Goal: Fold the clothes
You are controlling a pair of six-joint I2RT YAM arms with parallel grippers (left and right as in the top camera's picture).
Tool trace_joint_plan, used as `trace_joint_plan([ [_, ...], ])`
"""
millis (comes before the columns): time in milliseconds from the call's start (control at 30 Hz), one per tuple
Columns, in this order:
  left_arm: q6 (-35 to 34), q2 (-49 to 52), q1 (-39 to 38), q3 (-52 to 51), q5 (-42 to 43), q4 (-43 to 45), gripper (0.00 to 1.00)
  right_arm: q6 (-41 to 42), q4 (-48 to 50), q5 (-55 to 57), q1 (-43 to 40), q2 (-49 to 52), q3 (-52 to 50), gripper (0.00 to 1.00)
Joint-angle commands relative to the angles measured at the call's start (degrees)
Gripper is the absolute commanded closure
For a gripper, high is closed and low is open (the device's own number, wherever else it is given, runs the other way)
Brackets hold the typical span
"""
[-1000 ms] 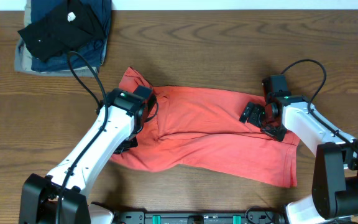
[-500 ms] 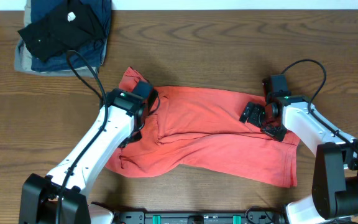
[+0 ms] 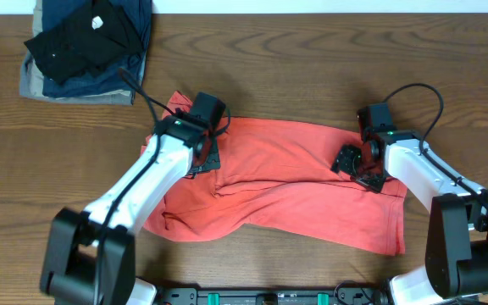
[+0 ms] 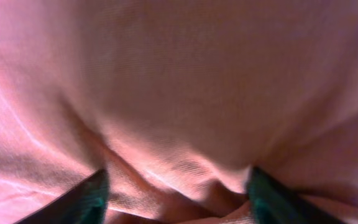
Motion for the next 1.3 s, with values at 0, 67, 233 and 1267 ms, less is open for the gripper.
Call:
trace_joint_plan([
  [0, 1.20, 3.50, 0.42, -0.02, -2.64, 1.03, 0.86, 0.48, -0.15, -3.43, 0.59, 1.68, -1.49, 0.41],
  [67, 1.22, 5.16, 1.18, -0.02, -2.62, 1.75, 0.86, 0.48, -0.15, -3.43, 0.59, 1.68, -1.49, 0.44],
  [233, 1.20, 8.24, 3.56, -0.02, -2.62, 2.95, 0.86, 0.50, -0.15, -3.43, 0.59, 1.68, -1.51, 0.47],
  [1267, 1.16, 10.60, 1.53, -0.02, 8.66, 9.92, 0.29, 0.48, 2.62, -3.21, 5.07, 1.68, -1.53, 0.18],
])
